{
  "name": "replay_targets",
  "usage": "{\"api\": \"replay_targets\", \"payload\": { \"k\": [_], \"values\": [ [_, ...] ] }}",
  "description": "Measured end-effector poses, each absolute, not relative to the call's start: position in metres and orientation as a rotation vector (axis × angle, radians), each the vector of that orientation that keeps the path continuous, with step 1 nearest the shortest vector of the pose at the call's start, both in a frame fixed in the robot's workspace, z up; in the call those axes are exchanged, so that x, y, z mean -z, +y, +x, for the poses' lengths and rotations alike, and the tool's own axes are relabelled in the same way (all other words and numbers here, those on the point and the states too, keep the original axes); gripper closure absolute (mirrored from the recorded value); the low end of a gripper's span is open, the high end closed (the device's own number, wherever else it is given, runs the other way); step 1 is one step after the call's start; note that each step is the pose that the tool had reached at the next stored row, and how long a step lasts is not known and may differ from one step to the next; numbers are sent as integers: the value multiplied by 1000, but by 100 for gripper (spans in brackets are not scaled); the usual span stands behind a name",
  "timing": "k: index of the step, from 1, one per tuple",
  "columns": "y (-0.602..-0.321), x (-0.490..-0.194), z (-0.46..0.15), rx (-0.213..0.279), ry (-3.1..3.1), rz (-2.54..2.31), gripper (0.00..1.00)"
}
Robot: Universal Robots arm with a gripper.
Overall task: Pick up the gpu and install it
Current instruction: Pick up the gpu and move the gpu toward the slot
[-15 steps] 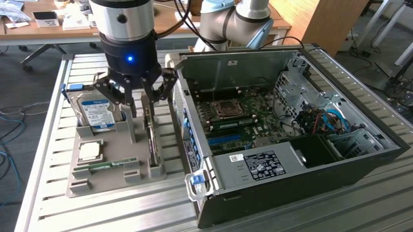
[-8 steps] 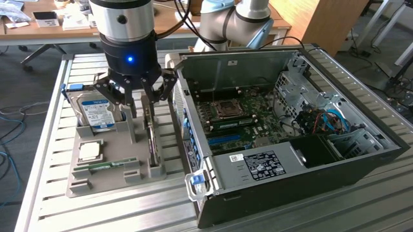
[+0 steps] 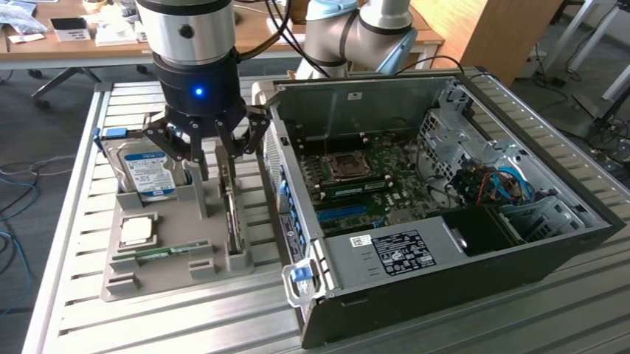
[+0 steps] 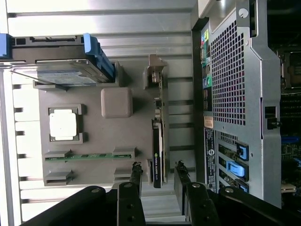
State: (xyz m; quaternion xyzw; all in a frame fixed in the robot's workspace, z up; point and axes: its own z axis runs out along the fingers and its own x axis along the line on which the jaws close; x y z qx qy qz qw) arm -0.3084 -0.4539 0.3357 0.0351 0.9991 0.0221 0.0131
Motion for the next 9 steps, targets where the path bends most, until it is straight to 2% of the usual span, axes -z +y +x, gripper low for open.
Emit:
{"api": "replay_targets", "payload": {
  "k": [9],
  "values": [
    [-454,-334,-308,-69,3113,109,58]
  ]
}}
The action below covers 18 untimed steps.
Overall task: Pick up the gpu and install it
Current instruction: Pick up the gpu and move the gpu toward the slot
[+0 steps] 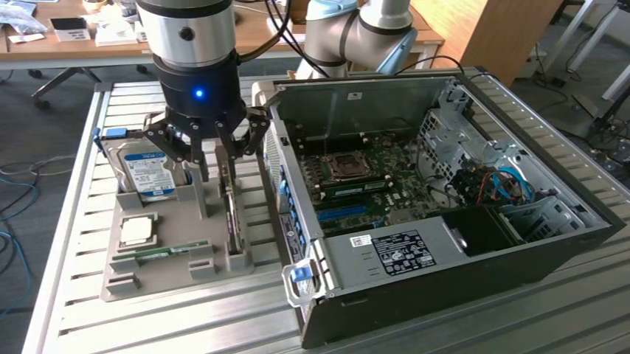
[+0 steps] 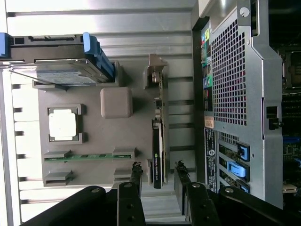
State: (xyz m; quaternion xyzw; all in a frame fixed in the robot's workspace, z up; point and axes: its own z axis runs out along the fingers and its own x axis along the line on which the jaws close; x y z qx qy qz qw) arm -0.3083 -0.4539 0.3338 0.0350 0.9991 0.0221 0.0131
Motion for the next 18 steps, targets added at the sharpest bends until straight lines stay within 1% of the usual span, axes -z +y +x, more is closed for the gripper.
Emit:
{"api": "replay_targets", "payload": {
  "k": [18],
  "values": [
    [-454,-327,-308,-69,3113,109,58]
  ]
}}
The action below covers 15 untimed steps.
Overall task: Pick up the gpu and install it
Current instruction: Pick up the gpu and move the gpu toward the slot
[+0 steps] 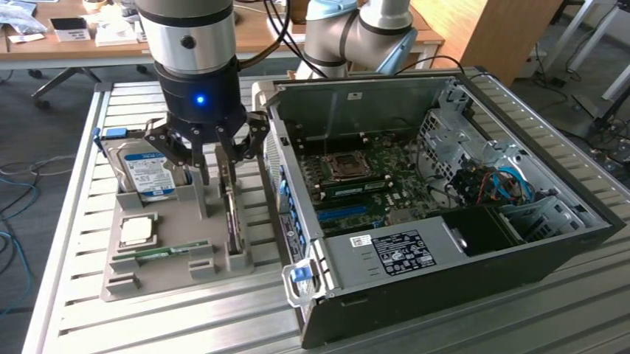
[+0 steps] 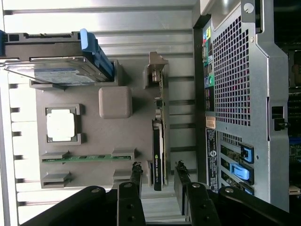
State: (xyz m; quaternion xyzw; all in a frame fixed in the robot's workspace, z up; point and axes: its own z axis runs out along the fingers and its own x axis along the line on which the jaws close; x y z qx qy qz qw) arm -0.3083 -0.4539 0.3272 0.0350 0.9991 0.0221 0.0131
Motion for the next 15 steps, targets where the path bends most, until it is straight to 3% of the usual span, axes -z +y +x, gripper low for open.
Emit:
{"api": "replay_targets", "payload": {
  "k": [15],
  "values": [
    [-454,-323,-308,-69,3113,109,58]
  ]
}}
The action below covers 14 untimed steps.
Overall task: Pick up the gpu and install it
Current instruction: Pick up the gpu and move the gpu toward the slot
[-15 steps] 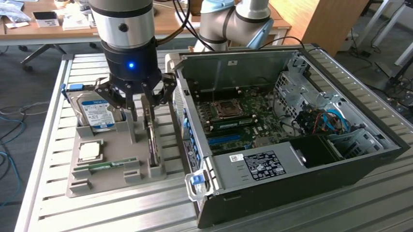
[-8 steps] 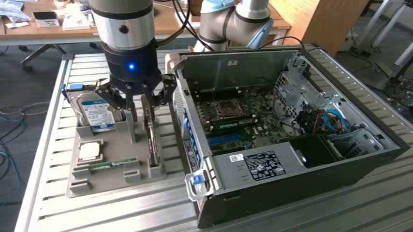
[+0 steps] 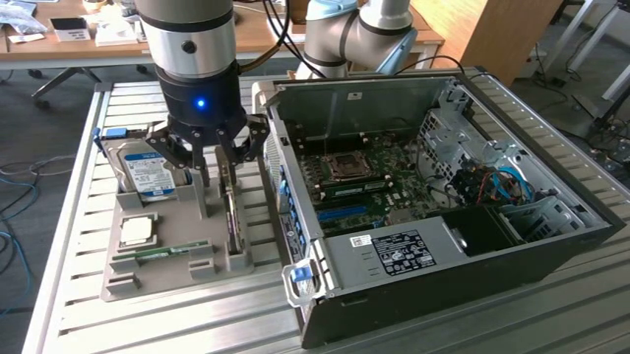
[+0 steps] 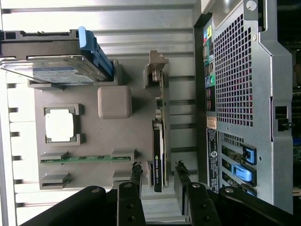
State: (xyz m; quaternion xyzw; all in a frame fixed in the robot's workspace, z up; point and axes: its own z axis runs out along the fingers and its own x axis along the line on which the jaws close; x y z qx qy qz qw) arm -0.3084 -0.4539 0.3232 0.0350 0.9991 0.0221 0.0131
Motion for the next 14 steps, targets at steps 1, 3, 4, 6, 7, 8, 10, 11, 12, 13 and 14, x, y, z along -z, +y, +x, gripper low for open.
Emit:
{"api": "replay_targets", "payload": {
  "k": [1,3,4,6,7,8,10,11,12,13,14],
  "values": [
    [-454,-323,-308,-69,3113,109,58],
    [-454,-323,-308,-69,3113,109,58],
    [-454,-322,-308,-69,3112,109,58],
    [-454,-321,-308,-69,3113,109,58],
    [-454,-321,-308,-69,3113,109,58],
    [-454,-320,-308,-69,3113,109,58],
    [-454,-319,-308,-69,3113,109,58],
    [-454,-318,-308,-69,3113,109,58],
    [-454,-318,-308,-68,3113,109,58],
    [-454,-318,-308,-68,3113,109,58],
    [-454,-318,-308,-68,3113,109,58]
  ]
}}
